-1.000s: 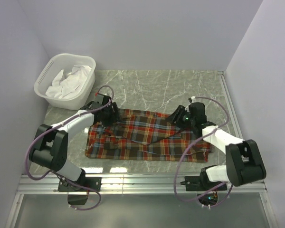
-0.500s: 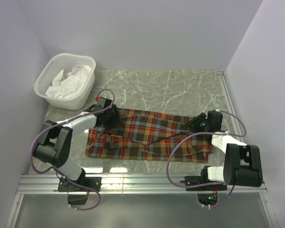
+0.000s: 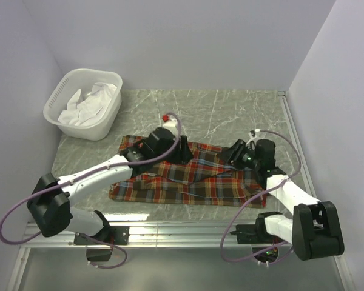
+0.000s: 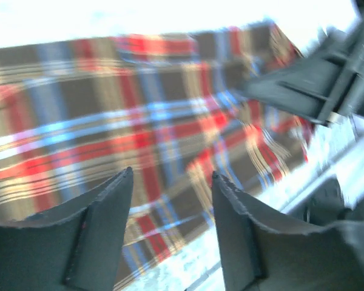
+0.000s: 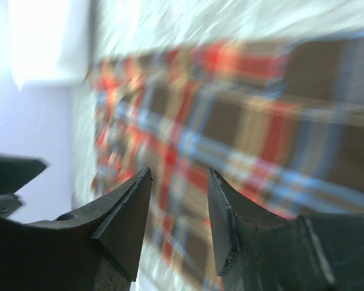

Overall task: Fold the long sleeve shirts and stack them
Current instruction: Fold the shirt

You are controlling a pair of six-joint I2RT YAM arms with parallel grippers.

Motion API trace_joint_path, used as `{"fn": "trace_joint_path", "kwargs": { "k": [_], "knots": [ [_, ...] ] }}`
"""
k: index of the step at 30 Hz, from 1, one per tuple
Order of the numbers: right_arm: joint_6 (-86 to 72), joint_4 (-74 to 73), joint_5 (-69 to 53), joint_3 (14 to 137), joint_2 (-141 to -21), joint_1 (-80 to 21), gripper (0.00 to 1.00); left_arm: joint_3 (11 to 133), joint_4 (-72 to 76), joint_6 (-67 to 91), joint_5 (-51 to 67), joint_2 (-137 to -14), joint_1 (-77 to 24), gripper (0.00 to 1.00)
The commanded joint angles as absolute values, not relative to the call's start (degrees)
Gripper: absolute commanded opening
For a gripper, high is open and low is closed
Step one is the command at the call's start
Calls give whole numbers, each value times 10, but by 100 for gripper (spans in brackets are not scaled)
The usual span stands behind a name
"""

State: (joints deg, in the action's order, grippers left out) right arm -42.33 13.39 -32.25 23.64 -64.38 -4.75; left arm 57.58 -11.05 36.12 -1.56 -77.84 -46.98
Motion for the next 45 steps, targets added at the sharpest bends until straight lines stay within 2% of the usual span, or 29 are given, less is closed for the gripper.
{"fn": "trace_joint_path", "kwargs": {
  "k": [1, 5, 6, 7, 14, 24, 32, 39, 45],
  "knots": [
    [-437, 218, -368, 230, -662, -104, 49, 541, -34, 331, 7, -813, -516, 51],
    [-462, 263, -356, 227, -712, -133, 46, 545, 10, 333, 45, -890, -534, 42],
    [-465, 278, -355, 226, -725, -134, 42, 548, 12, 331, 50, -904, -537, 40],
    [-468, 288, -359, 222, -755, -135, 40, 555, 11, 331, 54, -928, -540, 33],
    [-526, 374, -374, 188, -880, -133, 33, 556, -36, 350, 85, -997, -543, 25],
    [-445, 167, -240, 206, -799, -76, 30, 498, -69, 366, 92, -998, -542, 19],
    [-441, 123, -197, 200, -748, -3, 30, 507, -75, 361, 93, -998, -543, 22],
    [-452, 54, -92, 220, -701, 37, 30, 505, -74, 365, 96, -994, -542, 25],
    [-439, 11, -37, 264, -718, 63, 31, 514, -84, 362, 87, -976, -542, 39]
  ]
}}
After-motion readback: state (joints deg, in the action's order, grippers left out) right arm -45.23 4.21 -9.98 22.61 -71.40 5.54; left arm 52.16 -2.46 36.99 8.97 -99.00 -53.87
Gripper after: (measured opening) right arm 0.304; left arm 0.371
